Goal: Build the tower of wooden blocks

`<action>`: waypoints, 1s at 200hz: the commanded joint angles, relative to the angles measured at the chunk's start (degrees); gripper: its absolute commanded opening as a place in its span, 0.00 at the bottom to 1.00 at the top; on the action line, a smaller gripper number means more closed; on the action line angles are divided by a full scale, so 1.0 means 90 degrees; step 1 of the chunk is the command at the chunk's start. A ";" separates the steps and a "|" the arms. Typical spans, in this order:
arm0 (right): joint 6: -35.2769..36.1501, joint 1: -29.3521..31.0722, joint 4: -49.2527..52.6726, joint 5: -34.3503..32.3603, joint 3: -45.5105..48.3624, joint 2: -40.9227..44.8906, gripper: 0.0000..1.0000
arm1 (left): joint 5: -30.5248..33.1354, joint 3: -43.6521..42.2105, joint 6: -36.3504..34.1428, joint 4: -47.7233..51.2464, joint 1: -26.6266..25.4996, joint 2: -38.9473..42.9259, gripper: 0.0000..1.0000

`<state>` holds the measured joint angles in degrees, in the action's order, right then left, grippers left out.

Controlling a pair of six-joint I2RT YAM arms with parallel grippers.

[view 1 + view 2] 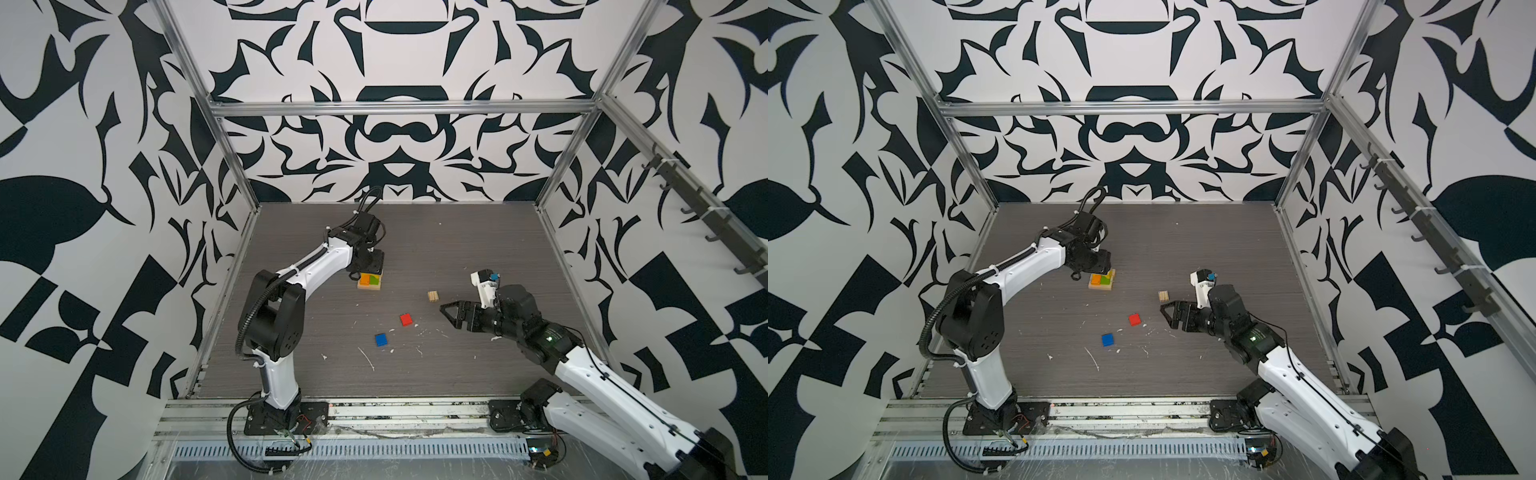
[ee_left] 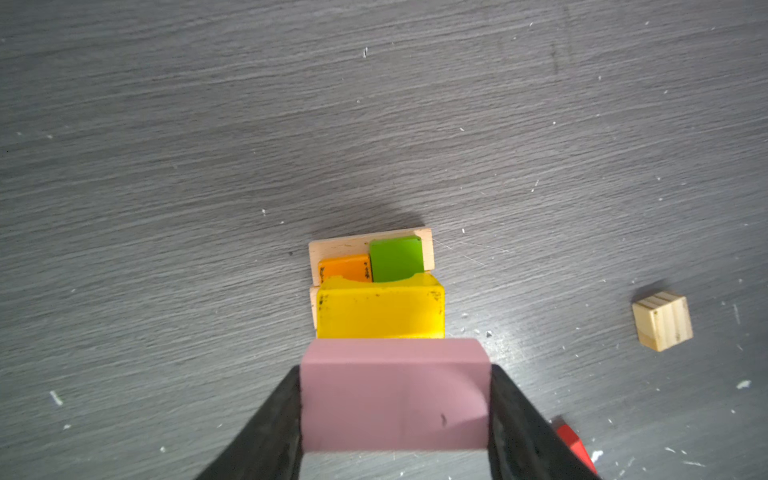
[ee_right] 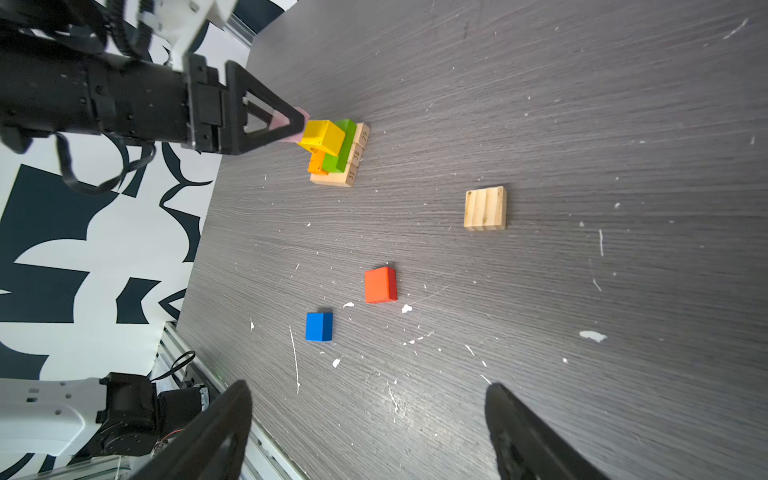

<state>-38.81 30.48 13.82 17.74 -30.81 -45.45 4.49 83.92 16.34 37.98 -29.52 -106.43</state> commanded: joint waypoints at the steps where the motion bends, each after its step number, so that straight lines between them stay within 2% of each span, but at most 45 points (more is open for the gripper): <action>1: 0.0116 0.0031 -0.0190 -0.0149 -0.0264 0.0021 0.91 | -0.0126 0.0266 -0.0142 0.0303 0.0067 -0.0172 0.32; 71: 0.0108 0.0041 -0.0091 -0.0252 -0.0193 0.0156 0.92 | -0.0116 0.0504 -0.0462 0.0417 0.0077 -0.0456 0.32; 200: 0.0075 0.0036 -0.0090 -0.0273 -0.0144 0.0206 0.92 | 0.0200 0.0513 -0.0465 0.0449 0.0070 -0.0559 0.32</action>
<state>-38.81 30.52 13.89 16.23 -30.81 -44.51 5.19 87.11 12.38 40.12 -29.15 -110.39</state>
